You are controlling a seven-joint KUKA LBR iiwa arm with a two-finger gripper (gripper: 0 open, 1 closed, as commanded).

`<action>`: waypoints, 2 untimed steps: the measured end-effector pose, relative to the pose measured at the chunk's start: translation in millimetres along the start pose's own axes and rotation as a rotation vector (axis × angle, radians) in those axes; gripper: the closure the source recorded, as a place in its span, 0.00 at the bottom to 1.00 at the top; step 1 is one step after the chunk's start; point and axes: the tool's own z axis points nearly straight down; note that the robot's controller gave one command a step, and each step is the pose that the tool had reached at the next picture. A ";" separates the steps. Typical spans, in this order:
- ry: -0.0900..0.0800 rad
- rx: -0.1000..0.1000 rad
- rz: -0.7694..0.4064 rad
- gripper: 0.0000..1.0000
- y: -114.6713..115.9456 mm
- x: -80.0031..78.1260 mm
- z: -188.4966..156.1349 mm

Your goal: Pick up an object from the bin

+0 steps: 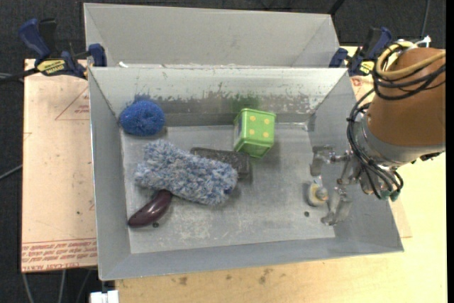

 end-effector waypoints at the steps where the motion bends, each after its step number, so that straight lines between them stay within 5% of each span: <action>1: -0.009 0.001 -0.004 0.00 0.5 -1.5 -4.4; 2: -0.012 0.002 -0.147 0.00 -21.3 -28.8 53.6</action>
Offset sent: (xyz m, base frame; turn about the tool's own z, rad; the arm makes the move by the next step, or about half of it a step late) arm 0.0687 -0.0576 -0.1528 -0.3821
